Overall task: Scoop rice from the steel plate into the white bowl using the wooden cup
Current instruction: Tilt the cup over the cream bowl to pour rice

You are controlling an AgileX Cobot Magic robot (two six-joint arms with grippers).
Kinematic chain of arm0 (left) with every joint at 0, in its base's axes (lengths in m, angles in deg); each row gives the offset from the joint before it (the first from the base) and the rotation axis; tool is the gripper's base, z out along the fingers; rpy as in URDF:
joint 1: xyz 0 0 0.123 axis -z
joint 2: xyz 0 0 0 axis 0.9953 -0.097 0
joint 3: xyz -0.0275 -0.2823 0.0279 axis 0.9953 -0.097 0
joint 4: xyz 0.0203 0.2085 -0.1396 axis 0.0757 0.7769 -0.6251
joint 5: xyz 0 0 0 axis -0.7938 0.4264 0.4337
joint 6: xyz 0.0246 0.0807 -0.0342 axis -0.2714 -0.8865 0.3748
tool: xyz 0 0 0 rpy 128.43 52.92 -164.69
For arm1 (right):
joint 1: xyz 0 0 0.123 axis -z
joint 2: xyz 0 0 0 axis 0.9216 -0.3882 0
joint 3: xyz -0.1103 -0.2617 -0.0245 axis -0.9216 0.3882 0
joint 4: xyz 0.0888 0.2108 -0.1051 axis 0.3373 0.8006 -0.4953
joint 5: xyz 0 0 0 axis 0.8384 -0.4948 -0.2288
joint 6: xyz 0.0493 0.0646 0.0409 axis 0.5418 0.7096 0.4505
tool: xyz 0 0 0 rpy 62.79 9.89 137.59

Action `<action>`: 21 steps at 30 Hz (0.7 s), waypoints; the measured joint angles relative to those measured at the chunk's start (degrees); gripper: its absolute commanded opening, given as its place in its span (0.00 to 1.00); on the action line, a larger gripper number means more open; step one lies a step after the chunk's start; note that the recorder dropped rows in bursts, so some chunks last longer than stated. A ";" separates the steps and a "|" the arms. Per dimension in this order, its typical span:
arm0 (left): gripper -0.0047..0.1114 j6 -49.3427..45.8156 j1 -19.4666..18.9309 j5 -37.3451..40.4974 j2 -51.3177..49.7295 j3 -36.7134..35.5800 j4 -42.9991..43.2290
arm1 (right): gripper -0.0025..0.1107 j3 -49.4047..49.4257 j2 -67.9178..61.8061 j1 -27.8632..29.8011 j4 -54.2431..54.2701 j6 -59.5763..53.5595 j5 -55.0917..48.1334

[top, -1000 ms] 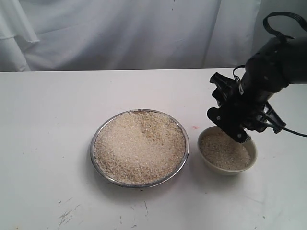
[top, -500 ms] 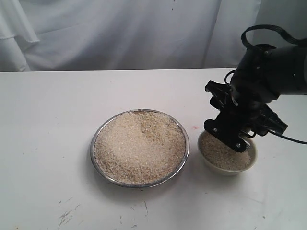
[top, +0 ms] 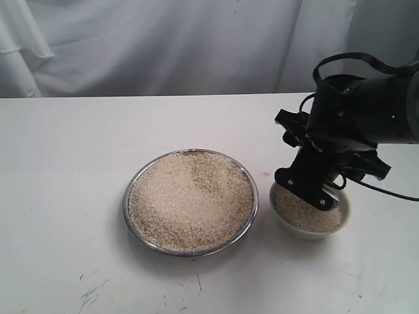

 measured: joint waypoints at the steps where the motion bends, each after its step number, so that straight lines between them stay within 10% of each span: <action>1: 0.04 0.00 0.00 0.00 0.00 0.00 0.00 | 0.02 0.00 0.00 -0.29 -1.07 0.71 0.02; 21: 0.04 0.00 0.00 0.00 0.00 0.00 0.00 | 0.02 5.79 2.67 -5.69 -17.90 14.49 -6.61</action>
